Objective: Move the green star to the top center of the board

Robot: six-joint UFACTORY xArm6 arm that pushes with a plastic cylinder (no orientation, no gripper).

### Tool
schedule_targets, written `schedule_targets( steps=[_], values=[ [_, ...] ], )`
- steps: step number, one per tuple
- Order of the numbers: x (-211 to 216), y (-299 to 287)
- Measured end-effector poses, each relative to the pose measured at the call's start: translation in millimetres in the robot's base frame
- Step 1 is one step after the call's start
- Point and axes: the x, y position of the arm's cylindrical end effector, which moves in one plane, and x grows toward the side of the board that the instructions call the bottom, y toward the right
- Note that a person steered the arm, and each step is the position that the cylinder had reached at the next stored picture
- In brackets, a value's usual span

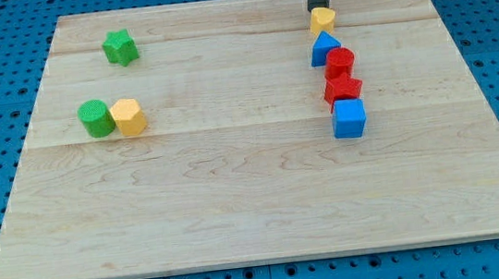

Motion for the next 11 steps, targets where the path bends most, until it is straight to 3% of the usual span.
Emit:
schedule_targets(
  steps=[1, 2, 4, 5, 6, 7, 8, 9, 11],
  values=[
    [-6, 4],
    [-27, -64],
    [-47, -279],
    [-15, -363],
    [28, -362],
    [55, -303],
    [38, -237],
    [9, -264],
    [-3, -139]
  ],
)
